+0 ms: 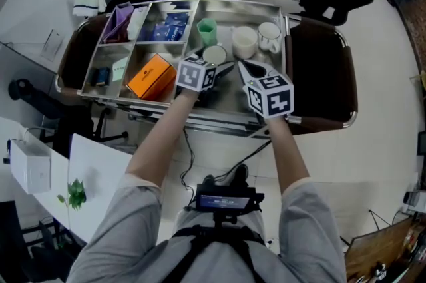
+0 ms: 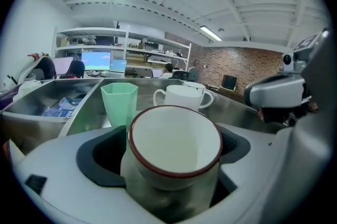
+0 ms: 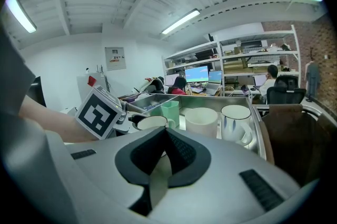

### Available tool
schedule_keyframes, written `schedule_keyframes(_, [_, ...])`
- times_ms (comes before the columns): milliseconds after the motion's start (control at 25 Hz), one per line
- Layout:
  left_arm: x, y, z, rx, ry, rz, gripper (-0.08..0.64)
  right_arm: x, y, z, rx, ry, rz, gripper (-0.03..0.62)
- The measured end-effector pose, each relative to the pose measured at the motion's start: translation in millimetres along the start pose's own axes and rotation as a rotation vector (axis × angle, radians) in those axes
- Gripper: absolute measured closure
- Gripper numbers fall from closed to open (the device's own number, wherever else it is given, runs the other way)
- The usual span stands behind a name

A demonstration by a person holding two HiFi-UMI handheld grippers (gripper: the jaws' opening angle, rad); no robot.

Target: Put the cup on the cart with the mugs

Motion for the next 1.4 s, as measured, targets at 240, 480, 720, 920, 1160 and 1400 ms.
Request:
schedule_keyframes(240, [2.5, 12.3, -4.0, -0.012, 0.047, 0.03, 0.049, 2.4, -1.3, -1.1, -0.001, 0.004, 0.003, 0.584])
schedule_keyframes(480, [-3.1, 34.3, -19.7, -0.035, 0.043, 0.072, 0.049, 5.4, -0.3, -5.1, -0.009, 0.004, 0.004, 0.584])
schedule_keyframes(720, [-11.0, 48.7, -48.6, -0.039, 0.06, 0.116, 0.049, 13.2, 4.4, -16.3, -0.029, 0.003, 0.001, 0.584])
schedule_keyframes(920, [-20.1, 54.9, -84.0, -0.078, 0.054, 0.112, 0.052, 23.4, 4.1, -28.6, -0.042, -0.004, -0.012, 0.584])
schedule_keyframes(1160, [-35.5, 47.1, -136.8, -0.155, 0.044, 0.111, 0.193, 40.8, -0.6, -49.0, -0.062, -0.01, -0.025, 0.584])
schedule_keyframes(1400, [-44.5, 18.1, -184.1, -0.203, 0.068, 0.073, 0.432, 60.7, -12.7, -72.2, -0.076, -0.013, -0.019, 0.584])
Point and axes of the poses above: the fingertips, and each gripper's own axes: z forward along the fingers, x to its left, y out of its top, the point moved 3 cm from there along -z, backward along the fingers, and after that the axes turned 11 degrees about z, right-handed, at the moved point
